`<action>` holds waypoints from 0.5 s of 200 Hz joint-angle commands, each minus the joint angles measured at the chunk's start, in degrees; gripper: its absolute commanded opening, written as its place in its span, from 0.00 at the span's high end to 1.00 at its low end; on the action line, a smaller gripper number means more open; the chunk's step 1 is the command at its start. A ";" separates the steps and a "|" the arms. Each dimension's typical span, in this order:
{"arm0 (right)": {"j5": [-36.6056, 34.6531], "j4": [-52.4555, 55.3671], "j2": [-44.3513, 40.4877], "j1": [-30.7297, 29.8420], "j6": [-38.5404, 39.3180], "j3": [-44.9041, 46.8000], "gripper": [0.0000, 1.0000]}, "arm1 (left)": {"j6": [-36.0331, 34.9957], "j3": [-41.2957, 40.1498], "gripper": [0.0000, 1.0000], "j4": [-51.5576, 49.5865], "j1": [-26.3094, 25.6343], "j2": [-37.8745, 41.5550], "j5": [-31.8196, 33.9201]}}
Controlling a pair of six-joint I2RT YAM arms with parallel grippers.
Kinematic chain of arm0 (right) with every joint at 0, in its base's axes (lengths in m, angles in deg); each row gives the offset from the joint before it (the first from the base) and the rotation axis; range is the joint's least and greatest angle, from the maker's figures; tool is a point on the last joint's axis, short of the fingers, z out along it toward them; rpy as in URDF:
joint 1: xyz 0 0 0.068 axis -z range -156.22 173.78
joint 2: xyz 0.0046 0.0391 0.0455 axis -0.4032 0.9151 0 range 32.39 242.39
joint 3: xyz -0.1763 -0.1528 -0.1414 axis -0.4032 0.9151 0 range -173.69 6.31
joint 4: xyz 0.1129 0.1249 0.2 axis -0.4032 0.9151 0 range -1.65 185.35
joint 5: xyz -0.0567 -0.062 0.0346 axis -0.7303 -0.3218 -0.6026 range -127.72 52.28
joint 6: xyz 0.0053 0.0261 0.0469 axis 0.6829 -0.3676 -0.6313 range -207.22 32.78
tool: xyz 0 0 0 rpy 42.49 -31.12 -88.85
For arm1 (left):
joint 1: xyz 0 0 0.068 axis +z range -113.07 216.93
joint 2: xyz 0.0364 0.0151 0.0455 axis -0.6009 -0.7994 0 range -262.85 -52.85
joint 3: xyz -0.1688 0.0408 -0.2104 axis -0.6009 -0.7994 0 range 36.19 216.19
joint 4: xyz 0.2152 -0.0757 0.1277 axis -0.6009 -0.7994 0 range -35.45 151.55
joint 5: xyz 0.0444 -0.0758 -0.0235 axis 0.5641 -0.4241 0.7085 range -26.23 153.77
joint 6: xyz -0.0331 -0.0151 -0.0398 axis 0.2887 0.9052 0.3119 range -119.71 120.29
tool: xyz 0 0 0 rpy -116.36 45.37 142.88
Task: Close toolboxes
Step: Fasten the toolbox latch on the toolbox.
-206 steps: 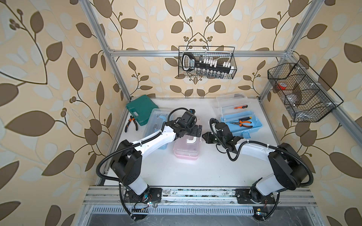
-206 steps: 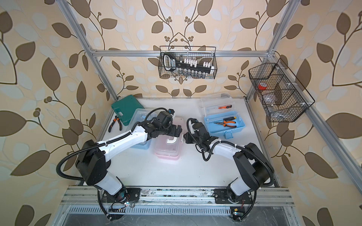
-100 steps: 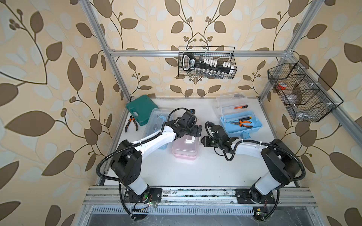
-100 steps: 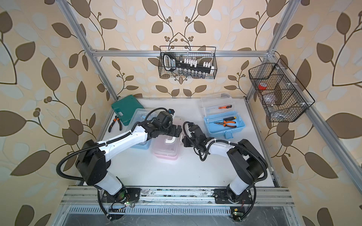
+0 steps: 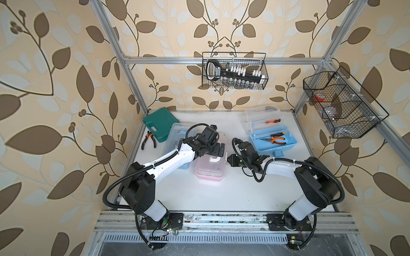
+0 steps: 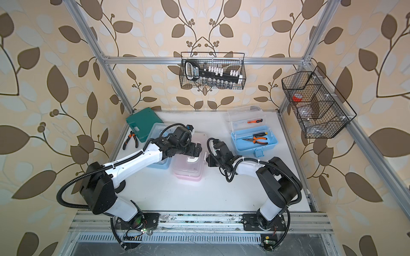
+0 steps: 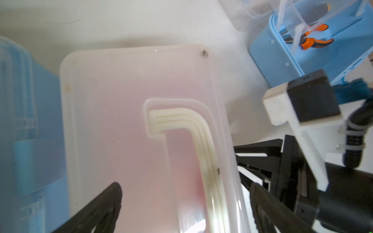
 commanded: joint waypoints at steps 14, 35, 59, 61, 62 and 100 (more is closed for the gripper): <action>1.68 -1.69 1.09 -0.15 0.12 -2.18 0.81 | 2.59 -3.27 0.01 -9.72 2.10 0.60 -0.51; 2.28 -1.81 1.25 -0.11 0.21 -2.20 0.81 | 3.41 -5.38 0.01 -7.72 2.72 -0.13 -2.57; 4.34 -3.49 2.08 -0.11 -0.21 -2.12 0.81 | 4.70 -7.58 0.01 -5.19 2.66 -1.16 -4.94; 4.53 -3.74 2.14 -0.13 -0.29 -2.07 0.81 | 4.77 -7.75 0.01 -5.04 2.59 -1.16 -5.10; 4.67 -3.84 2.14 -0.12 -0.31 -2.05 0.81 | 4.81 -7.84 0.01 -5.02 2.62 -1.16 -5.23; 8.41 -7.42 3.27 -0.12 -1.64 -2.30 0.81 | 5.82 -9.77 0.01 -3.27 2.25 -1.01 -6.88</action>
